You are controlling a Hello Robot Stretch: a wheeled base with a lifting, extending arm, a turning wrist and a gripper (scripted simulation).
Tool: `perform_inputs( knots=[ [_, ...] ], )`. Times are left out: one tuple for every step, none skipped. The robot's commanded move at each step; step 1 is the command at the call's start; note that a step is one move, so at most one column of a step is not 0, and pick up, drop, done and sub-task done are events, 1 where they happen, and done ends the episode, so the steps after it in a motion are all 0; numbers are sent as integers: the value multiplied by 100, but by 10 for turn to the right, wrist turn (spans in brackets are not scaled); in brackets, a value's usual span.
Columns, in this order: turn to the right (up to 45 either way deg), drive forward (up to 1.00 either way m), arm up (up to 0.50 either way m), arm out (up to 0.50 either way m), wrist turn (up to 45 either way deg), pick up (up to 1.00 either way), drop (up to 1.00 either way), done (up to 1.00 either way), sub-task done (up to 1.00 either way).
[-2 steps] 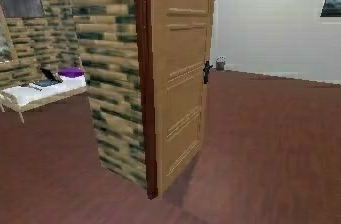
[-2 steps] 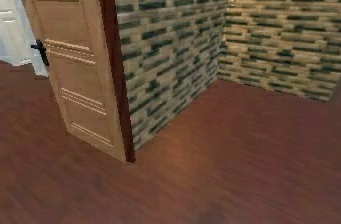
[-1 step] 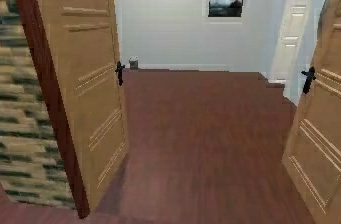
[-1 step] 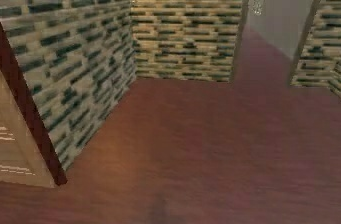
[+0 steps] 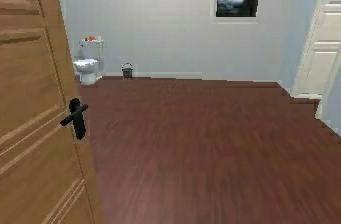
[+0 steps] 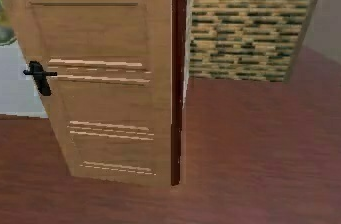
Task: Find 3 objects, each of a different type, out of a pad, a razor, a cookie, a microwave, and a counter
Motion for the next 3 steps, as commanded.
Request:
perform_inputs(
  knots=[
    [0,100,0,0,0,0,0,0,0],
    [0,10,0,0,0,0,0,0,0],
    [-270,0,0,0,0,0,0,0,0]
  ],
)
